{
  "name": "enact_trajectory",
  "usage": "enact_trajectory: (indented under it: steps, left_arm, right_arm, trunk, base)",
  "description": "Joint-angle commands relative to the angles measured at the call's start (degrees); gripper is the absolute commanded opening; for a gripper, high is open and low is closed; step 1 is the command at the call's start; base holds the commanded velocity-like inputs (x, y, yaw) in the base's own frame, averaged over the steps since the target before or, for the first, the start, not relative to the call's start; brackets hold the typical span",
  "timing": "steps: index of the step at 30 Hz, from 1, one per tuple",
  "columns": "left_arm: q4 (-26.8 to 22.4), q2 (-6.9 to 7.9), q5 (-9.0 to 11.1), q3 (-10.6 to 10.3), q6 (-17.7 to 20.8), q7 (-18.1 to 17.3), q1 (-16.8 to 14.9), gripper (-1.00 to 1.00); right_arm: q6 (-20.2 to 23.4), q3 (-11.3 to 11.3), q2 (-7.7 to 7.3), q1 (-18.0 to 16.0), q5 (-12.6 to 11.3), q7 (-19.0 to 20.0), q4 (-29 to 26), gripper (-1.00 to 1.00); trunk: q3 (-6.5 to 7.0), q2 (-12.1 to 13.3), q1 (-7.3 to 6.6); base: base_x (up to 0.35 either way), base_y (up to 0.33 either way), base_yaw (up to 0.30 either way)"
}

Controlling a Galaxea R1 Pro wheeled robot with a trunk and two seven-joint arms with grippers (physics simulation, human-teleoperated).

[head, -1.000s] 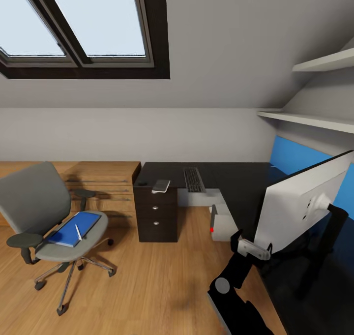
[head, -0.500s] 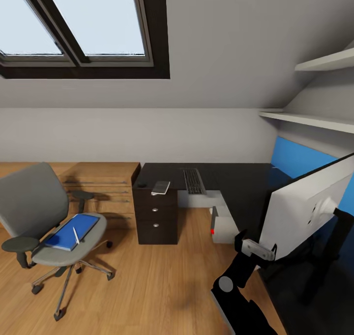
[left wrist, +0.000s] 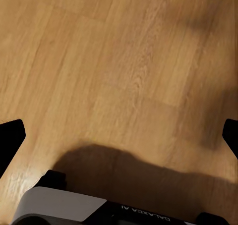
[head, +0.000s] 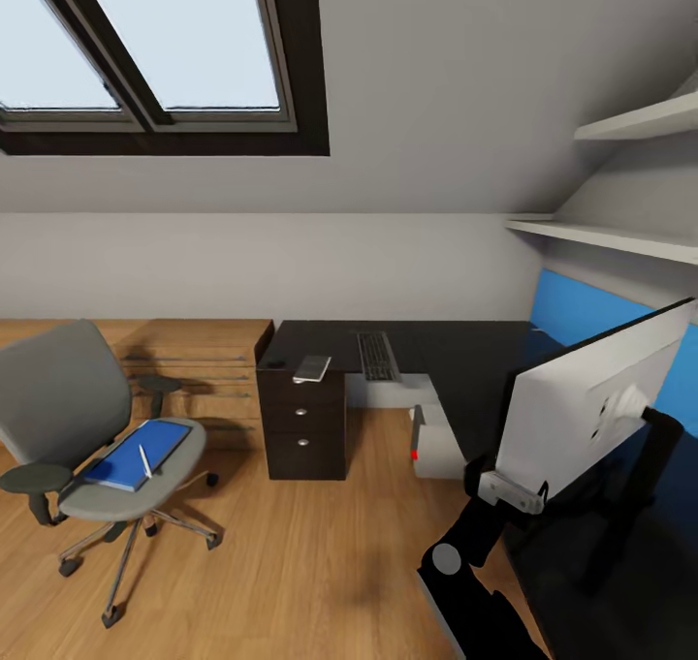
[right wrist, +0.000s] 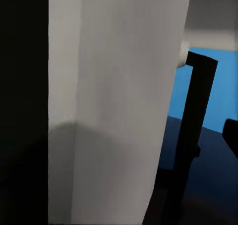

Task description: In the bedroom, organize the workspace by keeping the computer under the desk, ensuring the monitor is on the desk, placing the keyboard on the desk next to the monitor, placing the mouse on the desk next to the keyboard, moving the folder from the swivel chair onto the desk next to the mouse, stacking the notebook on top of the folder with the pen on top of the notebook, and positioning the swivel chair next to the desk.

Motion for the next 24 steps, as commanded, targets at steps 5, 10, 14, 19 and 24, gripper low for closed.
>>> enact_trajectory:
  steps: [5,10,14,19,24]
  left_arm:
    - [-0.12,0.08,0.31,-0.27,0.15,0.48,-0.05,1.0]
    - [-0.12,0.08,0.31,-0.27,0.15,0.48,-0.05,1.0]
    - [-0.12,0.08,0.31,-0.27,0.15,0.48,-0.02,1.0]
    - [-0.12,0.08,0.31,-0.27,0.15,0.48,-0.06,1.0]
    - [-0.12,0.08,0.35,-0.27,0.15,0.48,-0.03,1.0]
  right_arm:
    - [-0.38,0.04,0.0,-0.05,0.04,-0.22,0.07,1.0]
    - [-0.38,0.05,0.0,-0.05,0.04,-0.22,0.12,1.0]
    - [-0.38,0.05,0.06,-0.05,0.04,-0.22,0.14,1.0]
    - [-0.38,0.05,0.09,-0.05,0.04,-0.24,0.14,1.0]
    - [-0.38,0.05,0.11,-0.05,0.04,-0.27,0.14,1.0]
  trunk:
    - [-0.07,-0.05,0.0]
    - [-0.07,-0.05,0.0]
    - [-0.07,-0.05,0.0]
    - [-0.07,-0.05,0.0]
    - [-0.07,-0.05,0.0]
  base:
    - [-0.019,-0.044,0.0]
    - [-0.028,-0.024,0.0]
    - [-0.085,-0.063,0.0]
    - [-0.095,-0.07,0.0]
    - [-0.184,-0.041,0.0]
